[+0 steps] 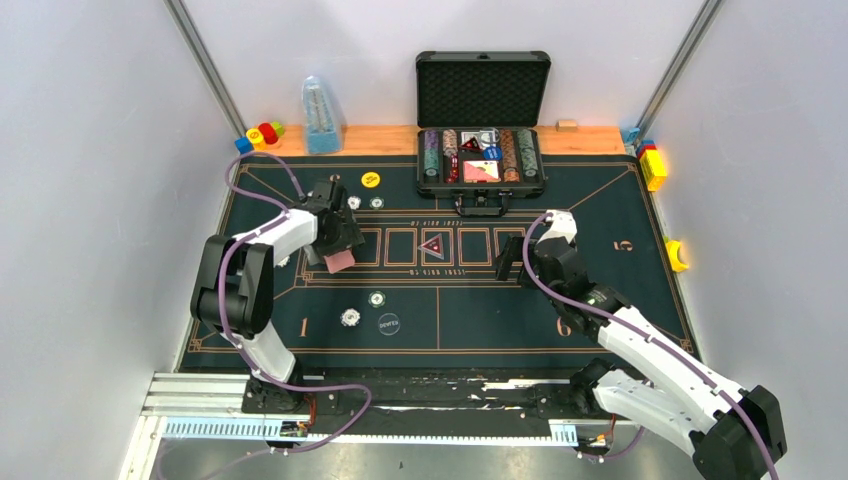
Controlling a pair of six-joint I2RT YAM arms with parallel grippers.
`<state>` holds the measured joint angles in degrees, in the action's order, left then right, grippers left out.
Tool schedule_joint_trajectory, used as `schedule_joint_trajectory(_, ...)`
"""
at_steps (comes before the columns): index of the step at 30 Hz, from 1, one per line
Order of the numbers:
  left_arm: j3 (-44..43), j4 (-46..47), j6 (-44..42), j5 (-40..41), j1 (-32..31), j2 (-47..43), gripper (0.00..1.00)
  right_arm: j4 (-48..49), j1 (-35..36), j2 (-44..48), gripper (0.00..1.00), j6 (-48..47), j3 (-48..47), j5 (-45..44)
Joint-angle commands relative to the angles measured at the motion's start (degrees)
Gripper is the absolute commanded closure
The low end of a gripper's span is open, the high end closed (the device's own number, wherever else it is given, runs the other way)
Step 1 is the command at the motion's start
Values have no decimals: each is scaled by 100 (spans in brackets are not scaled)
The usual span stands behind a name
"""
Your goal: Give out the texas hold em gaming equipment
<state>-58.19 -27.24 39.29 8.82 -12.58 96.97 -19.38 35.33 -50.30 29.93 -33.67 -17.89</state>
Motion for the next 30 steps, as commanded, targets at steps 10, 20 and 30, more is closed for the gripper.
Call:
schedule_joint_trajectory(10, -147, -738, 472, 618, -122, 100, 2, 241, -13, 83, 1, 13, 31, -22)
schedule_joint_trajectory(20, -449, -468, 619, 614, -121, 755, 6, 241, -11, 139, 1, -5, 45, -22)
schedule_joint_trajectory(30, -559, -572, 793, 792, -113, 891, 22, 241, -9, 255, 1, 4, 62, -15)
